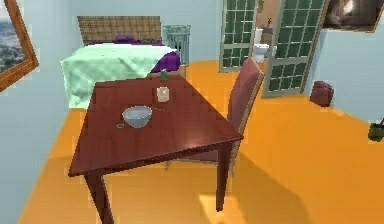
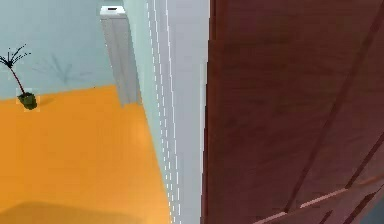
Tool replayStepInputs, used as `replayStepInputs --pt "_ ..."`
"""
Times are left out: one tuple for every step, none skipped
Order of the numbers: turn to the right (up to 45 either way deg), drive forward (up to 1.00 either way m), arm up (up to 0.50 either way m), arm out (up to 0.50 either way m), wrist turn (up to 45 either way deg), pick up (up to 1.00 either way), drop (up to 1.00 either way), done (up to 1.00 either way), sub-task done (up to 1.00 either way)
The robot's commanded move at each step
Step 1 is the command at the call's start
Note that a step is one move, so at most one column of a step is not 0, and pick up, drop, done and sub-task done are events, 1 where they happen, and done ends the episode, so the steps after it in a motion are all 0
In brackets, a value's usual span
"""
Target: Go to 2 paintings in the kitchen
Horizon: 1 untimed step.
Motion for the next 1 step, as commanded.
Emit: replayStepInputs --pt "3.0 0.0 0.0 0.0 0.0 0.0 0.0 0.0 0.0"
